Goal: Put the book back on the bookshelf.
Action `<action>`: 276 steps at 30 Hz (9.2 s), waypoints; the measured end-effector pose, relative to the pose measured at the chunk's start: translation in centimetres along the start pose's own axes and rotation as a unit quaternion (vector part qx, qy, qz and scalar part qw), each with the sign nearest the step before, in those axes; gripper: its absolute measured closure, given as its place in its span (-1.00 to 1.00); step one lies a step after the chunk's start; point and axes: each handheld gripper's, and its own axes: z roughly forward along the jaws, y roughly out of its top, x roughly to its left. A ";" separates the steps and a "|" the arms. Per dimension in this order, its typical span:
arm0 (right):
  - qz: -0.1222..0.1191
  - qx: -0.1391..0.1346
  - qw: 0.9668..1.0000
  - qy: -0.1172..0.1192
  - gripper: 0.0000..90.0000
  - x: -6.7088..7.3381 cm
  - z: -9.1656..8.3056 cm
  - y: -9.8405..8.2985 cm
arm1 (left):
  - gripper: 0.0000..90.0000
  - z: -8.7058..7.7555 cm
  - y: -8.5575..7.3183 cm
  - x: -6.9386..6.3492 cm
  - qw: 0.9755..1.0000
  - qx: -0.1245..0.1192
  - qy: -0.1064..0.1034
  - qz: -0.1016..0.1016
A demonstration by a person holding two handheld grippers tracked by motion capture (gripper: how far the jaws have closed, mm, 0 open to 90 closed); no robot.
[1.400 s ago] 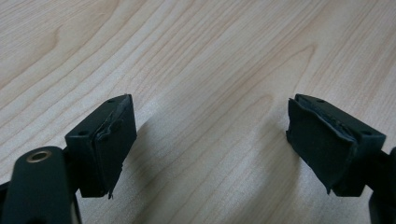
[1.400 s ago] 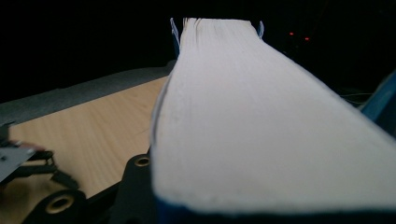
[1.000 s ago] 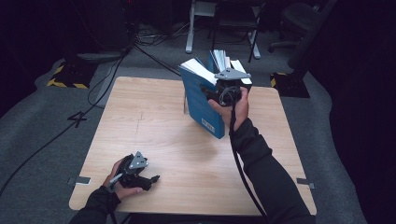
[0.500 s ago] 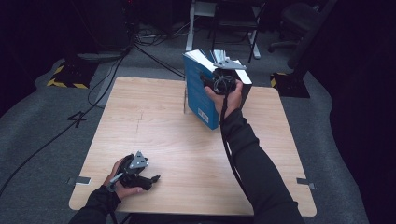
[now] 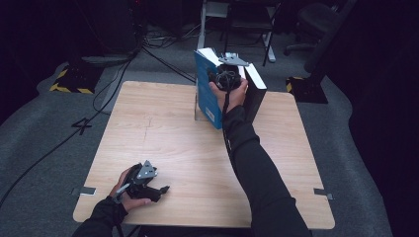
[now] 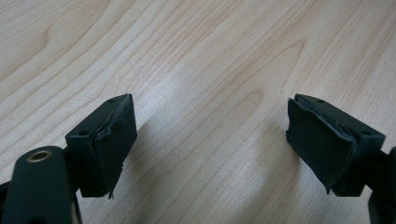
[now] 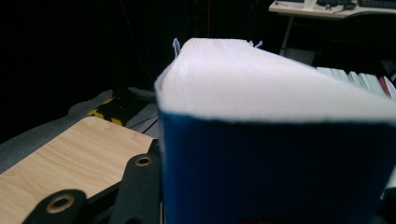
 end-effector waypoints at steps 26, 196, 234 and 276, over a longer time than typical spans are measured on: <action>-0.041 -0.010 0.999 -0.004 0.31 2.5 -2.1 -3.9 | -0.65 0.2 0.2 -0.3 1.000 0.001 0.000 -0.001; -0.006 0.141 0.988 0.068 -0.16 -14.6 -18.0 -23.6 | 0.33 7.0 28.8 3.9 0.931 -0.200 0.272 -0.141; -0.007 0.111 0.988 0.107 -0.15 -14.8 -19.0 -23.2 | 0.34 10.1 33.3 7.7 0.905 -0.251 0.313 -0.146; -0.020 0.124 0.985 0.119 -0.18 -14.3 -19.3 -23.4 | -0.20 5.6 24.5 5.6 0.944 -0.252 0.192 -0.091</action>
